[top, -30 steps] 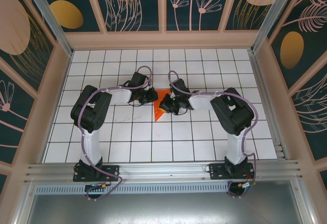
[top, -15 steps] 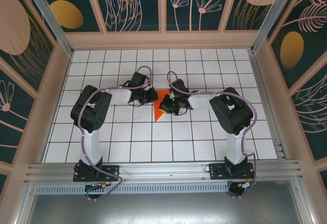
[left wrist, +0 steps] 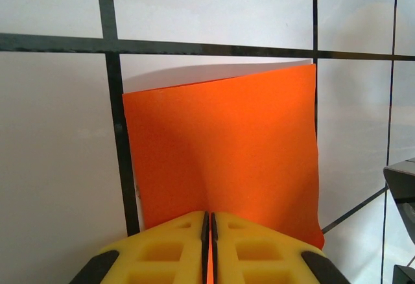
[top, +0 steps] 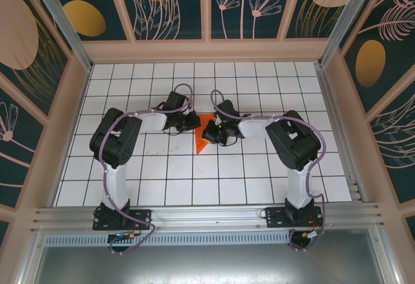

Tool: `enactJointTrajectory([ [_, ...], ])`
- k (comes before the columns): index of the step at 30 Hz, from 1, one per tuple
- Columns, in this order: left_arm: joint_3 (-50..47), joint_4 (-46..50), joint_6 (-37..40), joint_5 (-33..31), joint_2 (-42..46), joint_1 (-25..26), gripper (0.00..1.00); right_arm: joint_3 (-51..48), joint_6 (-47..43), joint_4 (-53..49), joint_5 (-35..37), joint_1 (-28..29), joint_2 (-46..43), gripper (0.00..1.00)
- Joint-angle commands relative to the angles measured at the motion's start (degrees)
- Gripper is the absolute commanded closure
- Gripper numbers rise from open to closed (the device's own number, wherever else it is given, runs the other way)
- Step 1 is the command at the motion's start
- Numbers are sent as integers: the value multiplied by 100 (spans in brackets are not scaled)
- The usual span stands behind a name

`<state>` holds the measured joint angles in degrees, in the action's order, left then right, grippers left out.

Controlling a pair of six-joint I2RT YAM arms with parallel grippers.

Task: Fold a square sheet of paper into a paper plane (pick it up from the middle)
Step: Third fold the triangle at the center of the table.

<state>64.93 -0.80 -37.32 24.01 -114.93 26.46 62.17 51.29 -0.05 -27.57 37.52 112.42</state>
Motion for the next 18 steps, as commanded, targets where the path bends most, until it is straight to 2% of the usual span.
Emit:
enactJointTrajectory([
  [1,-13,179,-34,130,-169,0,86,150,-142,-80,-98,45,129,100],
  [18,-24,170,-39,148,-171,0,86,181,-211,-186,-117,53,293,100],
])
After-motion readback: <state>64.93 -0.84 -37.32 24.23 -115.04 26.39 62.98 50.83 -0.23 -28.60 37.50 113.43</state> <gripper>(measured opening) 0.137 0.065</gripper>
